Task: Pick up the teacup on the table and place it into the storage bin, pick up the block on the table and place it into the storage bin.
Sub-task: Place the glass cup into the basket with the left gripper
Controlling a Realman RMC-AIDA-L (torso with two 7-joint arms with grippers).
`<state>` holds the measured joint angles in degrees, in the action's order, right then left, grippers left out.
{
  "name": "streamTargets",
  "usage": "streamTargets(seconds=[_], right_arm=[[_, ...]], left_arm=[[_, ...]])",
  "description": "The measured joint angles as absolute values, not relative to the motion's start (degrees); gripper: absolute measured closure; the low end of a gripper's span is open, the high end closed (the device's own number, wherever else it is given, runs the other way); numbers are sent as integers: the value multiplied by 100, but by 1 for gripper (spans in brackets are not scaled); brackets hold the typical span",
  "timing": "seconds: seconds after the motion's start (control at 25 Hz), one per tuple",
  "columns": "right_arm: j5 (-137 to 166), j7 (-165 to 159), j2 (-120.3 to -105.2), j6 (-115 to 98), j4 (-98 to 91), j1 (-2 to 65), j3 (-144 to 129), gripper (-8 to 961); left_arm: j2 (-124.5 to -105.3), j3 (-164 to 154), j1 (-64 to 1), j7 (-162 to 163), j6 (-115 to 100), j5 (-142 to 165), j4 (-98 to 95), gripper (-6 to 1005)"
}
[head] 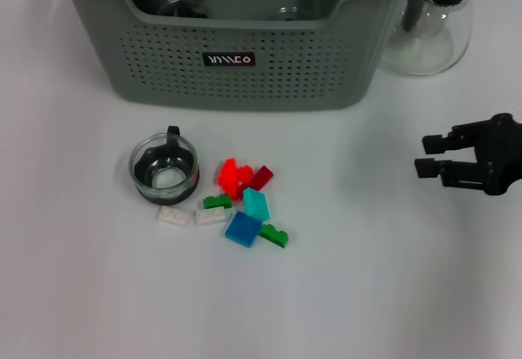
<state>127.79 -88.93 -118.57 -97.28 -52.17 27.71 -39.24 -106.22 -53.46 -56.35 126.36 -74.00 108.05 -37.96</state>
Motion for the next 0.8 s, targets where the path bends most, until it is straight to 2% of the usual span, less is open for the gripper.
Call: streamTargets(seconds=[0.08,0.2,0.44,0.6,0.8], right_arm=[[12662,-8770,-11861,-9754,-5080,2773,-3893,529],[12315,-8399,-11864,-9872,-4776,2737,-3835,529],[12063,-7890,-11825,-10008,-4169,2654,-3716,529],[12060,-7805,-11821,-10015,-4079,2641,-3683,529],[12058,-7805,-11803,-10025,-4076,2623,-3673,528]], left_arm=[[-10706,-5751,-5941,12949,-6896,11475,-3695,885],[-10968,-6108,-6307,13298,-6198,12483,-3469,878],[-11650,-6356,-6808,13865,-5470,14504,-3247,864],[-11850,-6362,-7092,14060,-5283,15207,-2957,854],[-11984,-6373,-7140,14074,-5247,15470,-2904,843]])
